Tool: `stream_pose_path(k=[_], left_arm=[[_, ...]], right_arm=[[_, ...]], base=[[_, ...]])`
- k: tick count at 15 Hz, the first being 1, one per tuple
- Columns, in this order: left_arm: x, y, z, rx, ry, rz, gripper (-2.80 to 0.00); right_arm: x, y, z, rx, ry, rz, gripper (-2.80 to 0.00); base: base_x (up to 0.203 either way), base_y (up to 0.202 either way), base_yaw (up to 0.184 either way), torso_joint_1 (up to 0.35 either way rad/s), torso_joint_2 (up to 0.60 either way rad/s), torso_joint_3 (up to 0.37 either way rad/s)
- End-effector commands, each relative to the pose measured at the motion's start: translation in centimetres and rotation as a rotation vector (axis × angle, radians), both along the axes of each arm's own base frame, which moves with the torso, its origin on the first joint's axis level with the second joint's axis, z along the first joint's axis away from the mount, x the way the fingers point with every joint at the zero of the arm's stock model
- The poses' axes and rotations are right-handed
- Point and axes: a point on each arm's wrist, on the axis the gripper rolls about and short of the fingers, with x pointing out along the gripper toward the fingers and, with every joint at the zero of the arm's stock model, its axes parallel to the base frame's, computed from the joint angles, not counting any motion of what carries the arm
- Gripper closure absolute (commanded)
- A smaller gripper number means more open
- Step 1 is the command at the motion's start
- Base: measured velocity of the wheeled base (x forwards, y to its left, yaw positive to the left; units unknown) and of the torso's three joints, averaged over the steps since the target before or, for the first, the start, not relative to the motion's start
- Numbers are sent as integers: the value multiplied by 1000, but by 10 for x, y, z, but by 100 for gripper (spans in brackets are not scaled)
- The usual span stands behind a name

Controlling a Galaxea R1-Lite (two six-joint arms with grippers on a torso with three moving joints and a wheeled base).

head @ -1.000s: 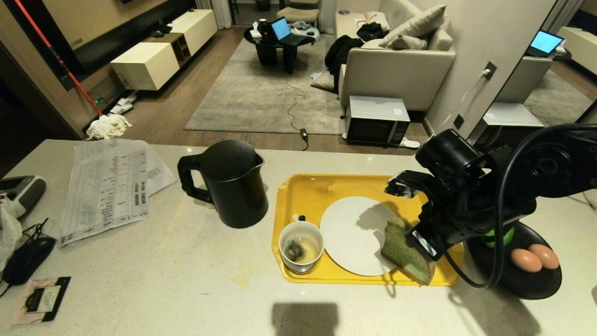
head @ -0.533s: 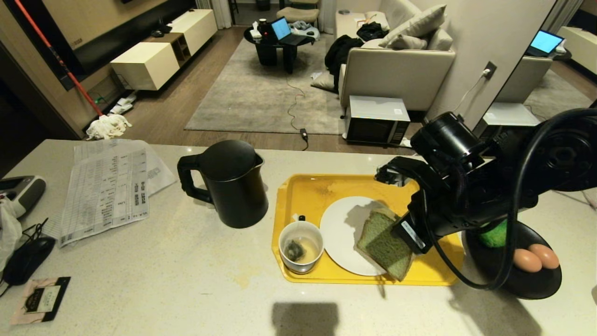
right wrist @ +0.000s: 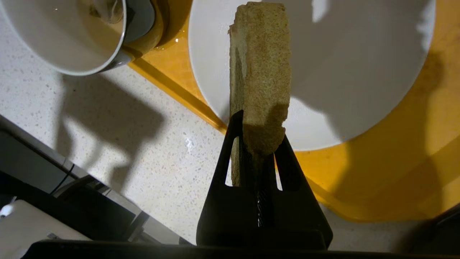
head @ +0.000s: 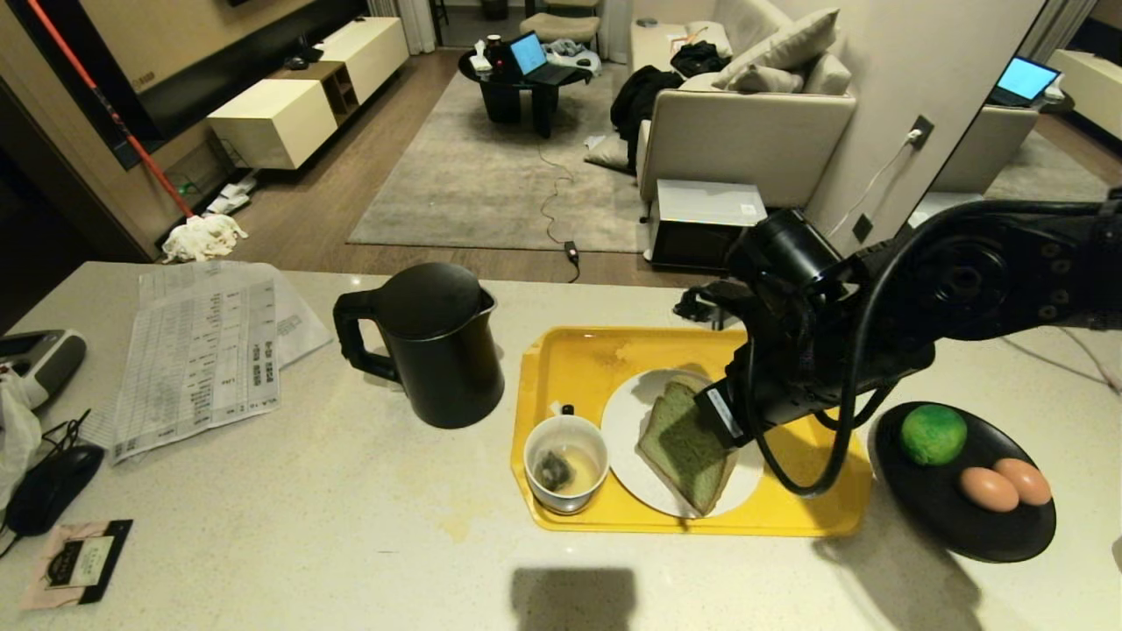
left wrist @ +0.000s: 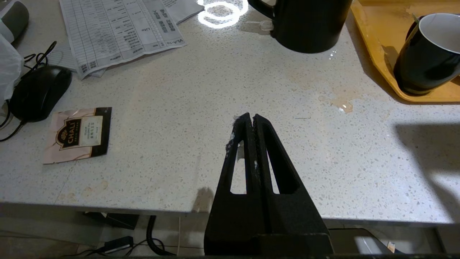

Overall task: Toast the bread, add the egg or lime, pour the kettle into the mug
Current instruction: Put the baked bread on a plate

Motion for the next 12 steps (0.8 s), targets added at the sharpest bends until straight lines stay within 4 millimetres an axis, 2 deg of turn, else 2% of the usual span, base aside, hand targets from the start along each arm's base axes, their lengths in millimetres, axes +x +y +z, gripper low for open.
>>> stream_pose_path(k=[1, 3, 7, 10, 11, 12], left_arm=[[0, 0, 0, 0, 0, 1, 0], [0, 0, 0, 0, 0, 1, 0], [0, 0, 0, 0, 0, 1, 0], [0, 0, 0, 0, 0, 1, 0], [0, 0, 0, 0, 0, 1, 0], [0, 0, 0, 0, 0, 1, 0]], right_arm=[[15, 8, -21, -34, 44, -7, 0], [23, 5, -28, -61, 41, -39, 0], [35, -13, -26, -72, 27, -99, 0], [36, -23, -25, -81, 24, -107, 0], [35, -25, -25, -88, 25, -102, -280], [35, -25, -24, -88, 23, -101, -280]], base=[[0, 0, 0, 0, 0, 0], [0, 0, 0, 0, 0, 0], [0, 0, 0, 0, 0, 0], [0, 0, 0, 0, 0, 0], [0, 0, 0, 0, 0, 0], [0, 0, 0, 0, 0, 0]])
